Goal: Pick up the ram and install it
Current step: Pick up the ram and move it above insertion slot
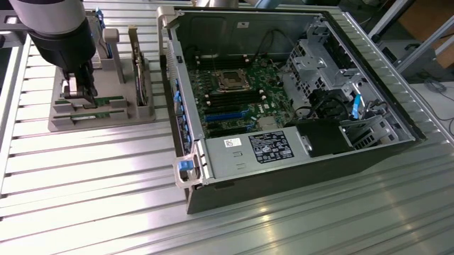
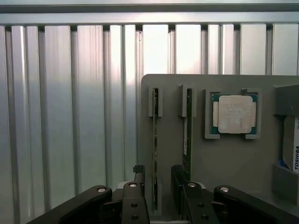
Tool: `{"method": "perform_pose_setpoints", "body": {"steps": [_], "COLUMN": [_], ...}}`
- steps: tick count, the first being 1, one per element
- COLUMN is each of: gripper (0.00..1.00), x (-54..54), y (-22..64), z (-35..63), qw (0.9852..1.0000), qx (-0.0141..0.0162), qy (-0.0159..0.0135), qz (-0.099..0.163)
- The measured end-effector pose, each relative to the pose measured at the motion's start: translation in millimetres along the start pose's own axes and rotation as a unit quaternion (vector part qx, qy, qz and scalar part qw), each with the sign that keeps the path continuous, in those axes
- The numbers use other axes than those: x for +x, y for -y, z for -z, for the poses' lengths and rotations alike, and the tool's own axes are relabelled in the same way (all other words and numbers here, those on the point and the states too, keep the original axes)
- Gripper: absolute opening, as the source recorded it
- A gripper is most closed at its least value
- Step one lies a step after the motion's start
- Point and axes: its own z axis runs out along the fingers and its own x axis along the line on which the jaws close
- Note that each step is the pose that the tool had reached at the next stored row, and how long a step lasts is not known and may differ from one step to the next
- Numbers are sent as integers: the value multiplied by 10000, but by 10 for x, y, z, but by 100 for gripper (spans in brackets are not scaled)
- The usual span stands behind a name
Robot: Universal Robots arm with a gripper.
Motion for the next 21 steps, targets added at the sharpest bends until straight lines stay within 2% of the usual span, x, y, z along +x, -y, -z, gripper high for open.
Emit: {"method": "perform_pose_setpoints", "body": {"steps": [21], "gripper": [36], "x": [10], "y": [-5], "z": [-251], "qw": [10000], "qx": [0], "qy": [-2], "qz": [92]}}
